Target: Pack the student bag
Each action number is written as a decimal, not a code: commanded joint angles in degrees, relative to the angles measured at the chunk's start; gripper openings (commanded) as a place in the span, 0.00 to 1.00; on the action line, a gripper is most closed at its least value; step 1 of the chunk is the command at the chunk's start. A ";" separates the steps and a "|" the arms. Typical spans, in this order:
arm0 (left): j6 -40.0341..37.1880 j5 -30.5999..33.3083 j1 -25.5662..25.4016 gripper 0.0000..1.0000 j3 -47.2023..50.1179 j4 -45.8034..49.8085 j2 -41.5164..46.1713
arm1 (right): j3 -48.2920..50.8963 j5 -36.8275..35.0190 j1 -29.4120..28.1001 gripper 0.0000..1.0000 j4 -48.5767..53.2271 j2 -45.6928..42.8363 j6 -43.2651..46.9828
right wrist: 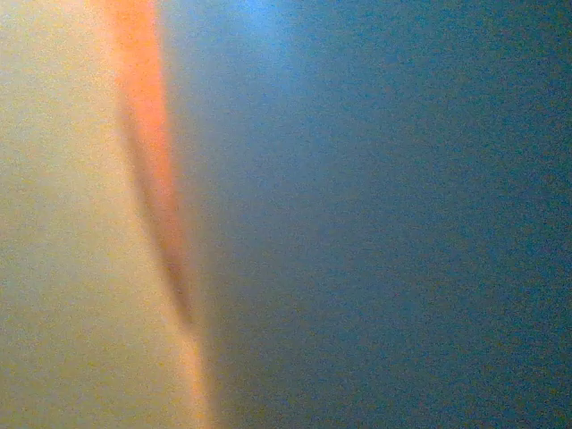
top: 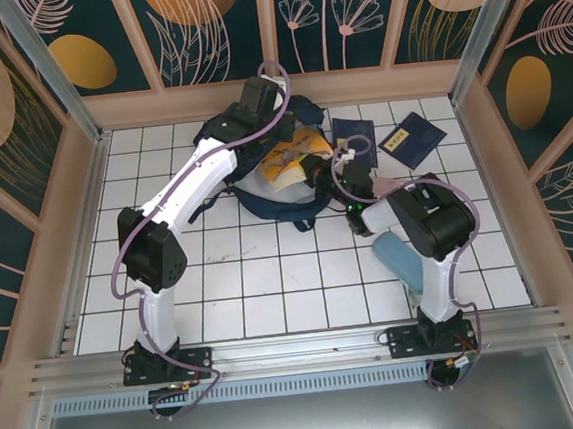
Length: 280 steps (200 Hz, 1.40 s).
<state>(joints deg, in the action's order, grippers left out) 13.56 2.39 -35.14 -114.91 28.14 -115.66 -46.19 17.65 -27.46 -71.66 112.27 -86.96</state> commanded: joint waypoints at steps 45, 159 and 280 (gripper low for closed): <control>-0.48 -1.26 0.25 0.03 -2.25 -5.38 1.31 | -8.71 0.43 -1.38 0.00 1.05 5.48 -1.03; 0.08 -2.10 0.30 0.03 2.10 -6.08 3.37 | -32.39 -2.93 -0.45 0.22 21.47 21.08 1.13; 0.69 3.16 0.42 0.03 14.54 -9.84 9.16 | 1.23 -3.59 10.15 0.66 62.64 -21.23 27.89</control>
<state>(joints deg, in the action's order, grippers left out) 13.61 1.83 -35.16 -104.09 23.90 -112.31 -44.93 19.07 -20.86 -28.60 95.44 -73.67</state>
